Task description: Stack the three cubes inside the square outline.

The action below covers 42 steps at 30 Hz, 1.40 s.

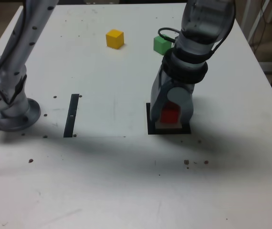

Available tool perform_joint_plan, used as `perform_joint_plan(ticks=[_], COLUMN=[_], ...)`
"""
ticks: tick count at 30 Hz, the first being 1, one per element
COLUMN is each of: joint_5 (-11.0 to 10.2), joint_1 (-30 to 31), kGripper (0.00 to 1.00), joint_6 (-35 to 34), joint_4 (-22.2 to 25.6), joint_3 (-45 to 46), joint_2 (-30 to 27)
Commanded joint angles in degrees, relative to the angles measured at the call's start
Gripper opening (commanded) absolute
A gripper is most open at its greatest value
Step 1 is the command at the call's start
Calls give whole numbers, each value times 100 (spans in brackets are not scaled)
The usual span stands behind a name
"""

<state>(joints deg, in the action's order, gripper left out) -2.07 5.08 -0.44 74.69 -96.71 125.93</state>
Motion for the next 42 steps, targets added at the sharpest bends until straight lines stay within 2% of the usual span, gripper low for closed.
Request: perform_joint_plan(ticks=[1, 5, 10, 13, 22, 29, 34, 42], joint_5=[-10, -7, -1, -7, -37, -166, -237, -257], joint_1=[-7, -7, -7, -7, 28, 138, 342, 734], kGripper=[33, 46, 83, 98, 100, 100, 100, 100], joint_6=[8, 14, 17, 17, 5, -115, -320, -578], joint_4=[-12, -2, 37, 53, 58, 191, 398, 1022], joint_3=[-16, -5, 38, 55, 107, 61, 30, -175], joint_2=[22, -25, -149, -178, -457, -645, -826, -1234])
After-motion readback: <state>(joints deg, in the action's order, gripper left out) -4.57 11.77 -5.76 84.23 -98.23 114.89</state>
